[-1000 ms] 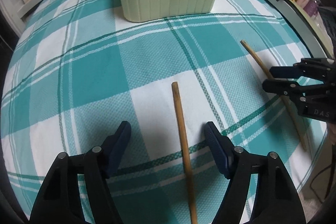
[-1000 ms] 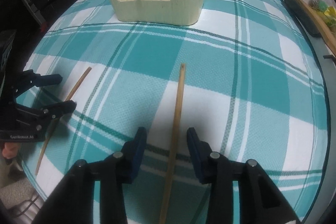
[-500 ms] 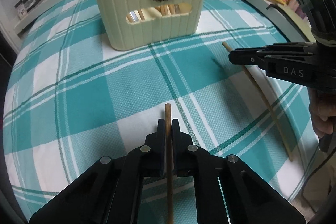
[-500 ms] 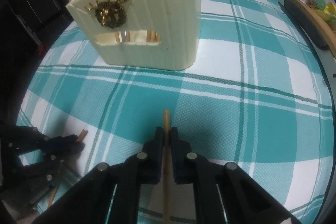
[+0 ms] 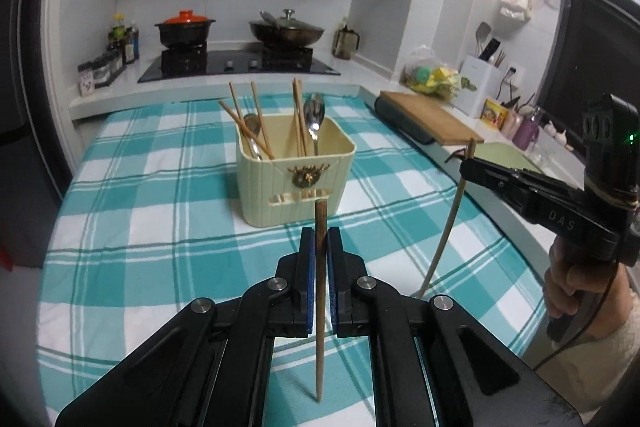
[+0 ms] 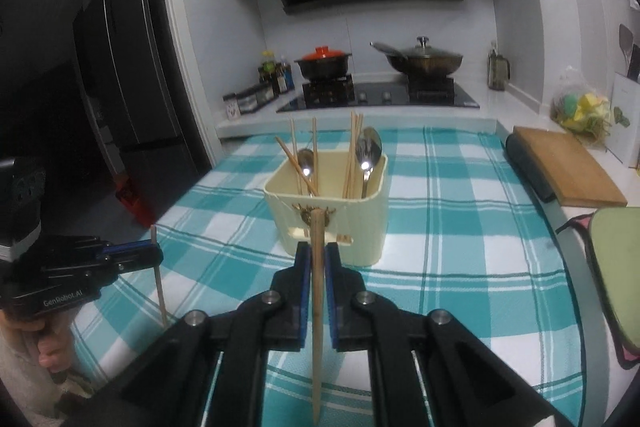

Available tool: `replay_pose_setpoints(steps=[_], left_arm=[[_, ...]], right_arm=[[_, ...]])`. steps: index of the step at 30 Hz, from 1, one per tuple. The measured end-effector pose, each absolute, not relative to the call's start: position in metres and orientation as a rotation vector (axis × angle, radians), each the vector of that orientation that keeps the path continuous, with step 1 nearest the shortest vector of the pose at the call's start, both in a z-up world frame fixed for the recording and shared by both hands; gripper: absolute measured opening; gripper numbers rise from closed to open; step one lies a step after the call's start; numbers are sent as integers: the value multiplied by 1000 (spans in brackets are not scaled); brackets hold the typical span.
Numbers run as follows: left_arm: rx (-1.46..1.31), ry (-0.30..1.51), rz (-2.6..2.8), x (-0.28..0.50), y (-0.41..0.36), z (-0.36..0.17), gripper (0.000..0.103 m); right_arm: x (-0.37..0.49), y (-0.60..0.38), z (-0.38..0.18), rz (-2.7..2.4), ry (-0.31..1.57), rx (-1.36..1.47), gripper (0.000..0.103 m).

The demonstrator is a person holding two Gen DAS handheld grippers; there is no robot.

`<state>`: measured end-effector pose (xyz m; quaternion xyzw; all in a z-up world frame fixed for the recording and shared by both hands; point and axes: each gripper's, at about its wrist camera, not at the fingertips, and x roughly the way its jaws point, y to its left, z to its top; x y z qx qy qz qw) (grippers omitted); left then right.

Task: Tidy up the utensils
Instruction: 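Lift both chopsticks and carry them over the cream holder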

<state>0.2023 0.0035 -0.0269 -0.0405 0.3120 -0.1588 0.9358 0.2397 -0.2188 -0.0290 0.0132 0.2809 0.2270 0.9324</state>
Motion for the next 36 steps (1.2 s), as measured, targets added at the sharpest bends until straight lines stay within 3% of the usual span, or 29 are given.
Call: replay_pose_setpoints(steps=[14, 36], left_arm=[[-141, 546, -343, 186, 22, 3, 4], [-181, 341, -319, 212, 78, 119, 4]], right_arm=[[215, -209, -5, 434, 453, 5, 7], [259, -226, 67, 347, 288, 3, 7]])
